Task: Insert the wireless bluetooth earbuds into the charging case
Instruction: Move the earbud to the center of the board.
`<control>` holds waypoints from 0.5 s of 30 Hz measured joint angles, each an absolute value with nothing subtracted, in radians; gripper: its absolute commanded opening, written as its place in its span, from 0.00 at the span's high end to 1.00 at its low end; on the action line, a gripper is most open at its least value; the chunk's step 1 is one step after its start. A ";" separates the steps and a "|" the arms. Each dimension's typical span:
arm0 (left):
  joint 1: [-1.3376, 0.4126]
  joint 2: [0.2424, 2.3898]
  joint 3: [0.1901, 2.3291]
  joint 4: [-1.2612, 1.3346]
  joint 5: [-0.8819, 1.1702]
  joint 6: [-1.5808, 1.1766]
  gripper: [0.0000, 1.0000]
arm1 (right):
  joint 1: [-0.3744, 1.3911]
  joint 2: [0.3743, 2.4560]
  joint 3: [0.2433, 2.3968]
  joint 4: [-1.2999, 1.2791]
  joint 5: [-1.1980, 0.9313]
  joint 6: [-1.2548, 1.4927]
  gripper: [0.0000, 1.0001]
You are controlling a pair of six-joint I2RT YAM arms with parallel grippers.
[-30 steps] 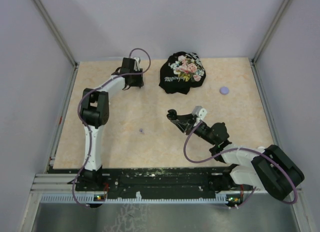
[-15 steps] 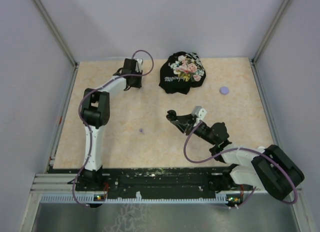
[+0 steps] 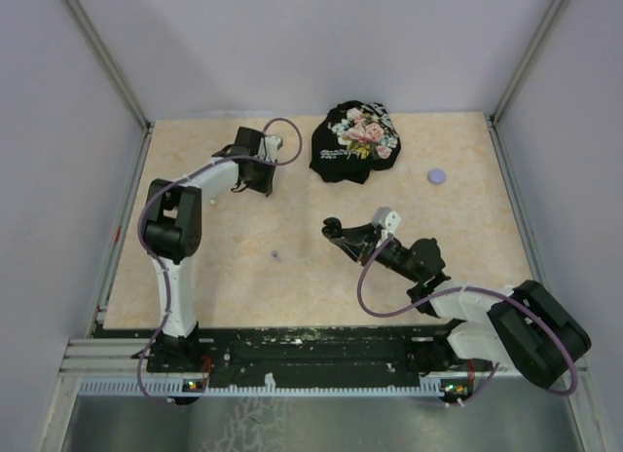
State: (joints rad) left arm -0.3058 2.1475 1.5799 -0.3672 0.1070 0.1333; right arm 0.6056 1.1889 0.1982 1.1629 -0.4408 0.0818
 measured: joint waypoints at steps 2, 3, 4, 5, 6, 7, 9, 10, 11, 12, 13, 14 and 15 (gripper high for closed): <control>-0.312 2.112 1.531 -0.377 0.125 0.153 0.73 | 0.606 1.189 0.198 1.163 -0.445 0.085 1.00; -0.317 2.093 1.505 -0.385 0.133 0.160 0.72 | 0.606 1.188 0.198 1.163 -0.447 0.088 1.00; -0.323 2.072 1.478 -0.394 0.140 0.166 0.72 | 0.606 1.188 0.198 1.162 -0.450 0.090 1.00; -0.330 2.057 1.458 -0.402 0.147 0.168 0.72 | 0.606 1.186 0.198 1.162 -0.451 0.091 1.00; -0.338 2.041 1.437 -0.408 0.154 0.169 0.72 | 0.606 1.185 0.198 1.162 -0.453 0.092 1.00; -0.347 2.025 1.417 -0.413 0.160 0.170 0.71 | 0.606 1.183 0.198 1.162 -0.456 0.094 1.00; -0.366 2.000 1.383 -0.424 0.167 0.169 0.70 | 0.606 1.178 0.198 1.163 -0.459 0.098 1.00; -0.377 1.988 1.368 -0.430 0.167 0.168 0.69 | 0.606 1.177 0.198 1.163 -0.461 0.099 1.00; -0.385 1.981 1.359 -0.434 0.166 0.168 0.68 | 0.606 1.174 0.198 1.162 -0.463 0.101 1.00; -0.393 1.975 1.351 -0.438 0.165 0.165 0.66 | 0.606 1.172 0.198 1.162 -0.465 0.101 1.00; -0.400 1.969 1.343 -0.442 0.163 0.164 0.65 | 0.606 1.170 0.198 1.163 -0.466 0.101 1.00; -0.405 1.963 1.337 -0.445 0.159 0.162 0.63 | 0.606 1.168 0.198 1.162 -0.467 0.102 1.00; -0.408 1.959 1.332 -0.447 0.156 0.160 0.62 | 0.606 1.165 0.198 1.162 -0.467 0.102 1.00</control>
State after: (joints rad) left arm -0.4084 1.9591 1.3315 -0.4469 0.1562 0.1600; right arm 0.6056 1.1652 0.1982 1.1622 -0.4675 0.1020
